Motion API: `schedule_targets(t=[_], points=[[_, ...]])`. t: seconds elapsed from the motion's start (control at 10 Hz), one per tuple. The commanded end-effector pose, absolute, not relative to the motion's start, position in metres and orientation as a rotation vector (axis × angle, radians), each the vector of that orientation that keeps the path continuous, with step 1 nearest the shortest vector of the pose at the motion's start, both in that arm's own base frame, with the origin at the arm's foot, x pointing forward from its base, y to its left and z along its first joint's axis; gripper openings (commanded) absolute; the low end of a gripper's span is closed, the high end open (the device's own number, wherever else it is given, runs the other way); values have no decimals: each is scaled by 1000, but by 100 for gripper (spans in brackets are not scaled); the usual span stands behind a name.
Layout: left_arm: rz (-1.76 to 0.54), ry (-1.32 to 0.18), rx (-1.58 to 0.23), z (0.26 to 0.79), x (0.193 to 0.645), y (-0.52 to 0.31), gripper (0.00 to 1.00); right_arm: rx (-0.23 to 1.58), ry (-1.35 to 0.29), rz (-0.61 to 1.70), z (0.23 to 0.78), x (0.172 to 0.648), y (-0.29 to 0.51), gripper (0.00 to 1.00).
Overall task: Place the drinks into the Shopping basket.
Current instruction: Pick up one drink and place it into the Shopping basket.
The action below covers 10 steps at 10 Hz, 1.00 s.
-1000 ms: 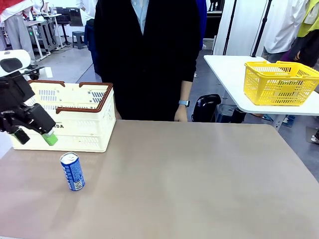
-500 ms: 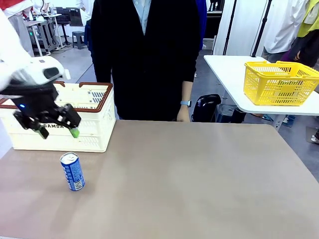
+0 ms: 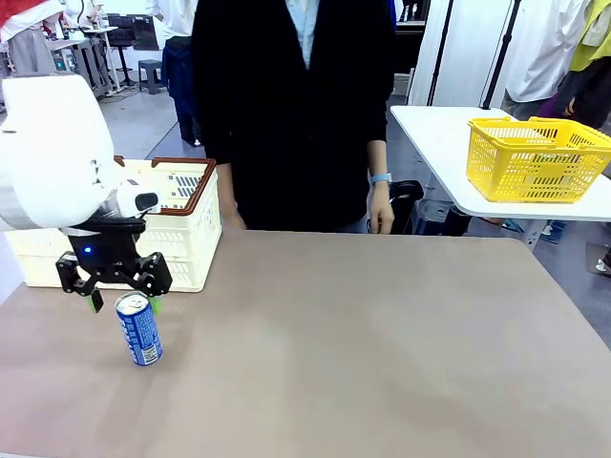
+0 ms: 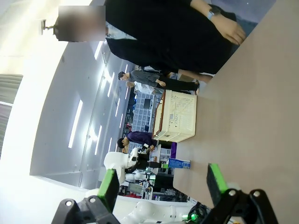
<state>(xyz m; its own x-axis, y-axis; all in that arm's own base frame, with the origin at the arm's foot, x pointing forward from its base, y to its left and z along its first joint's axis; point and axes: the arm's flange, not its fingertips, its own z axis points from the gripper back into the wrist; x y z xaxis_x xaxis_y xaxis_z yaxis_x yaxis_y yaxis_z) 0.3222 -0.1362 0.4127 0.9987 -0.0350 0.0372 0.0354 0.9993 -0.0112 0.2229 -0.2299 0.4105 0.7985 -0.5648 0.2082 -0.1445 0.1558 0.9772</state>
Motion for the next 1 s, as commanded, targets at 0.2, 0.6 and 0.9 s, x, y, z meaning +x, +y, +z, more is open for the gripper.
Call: schedule_targets(t=[0.2, 0.6, 0.9], points=[[-24, -33, -63, 351, 296, -112, 100, 1418, -636, -335, 417, 225, -230, 100], [-17, -71, -30, 346, 300, -112, 100, 1418, -636, -335, 417, 225, -230, 100], [-17, -83, -13, 343, 300, -114, 2, 1418, -636, -335, 417, 225, -230, 100]])
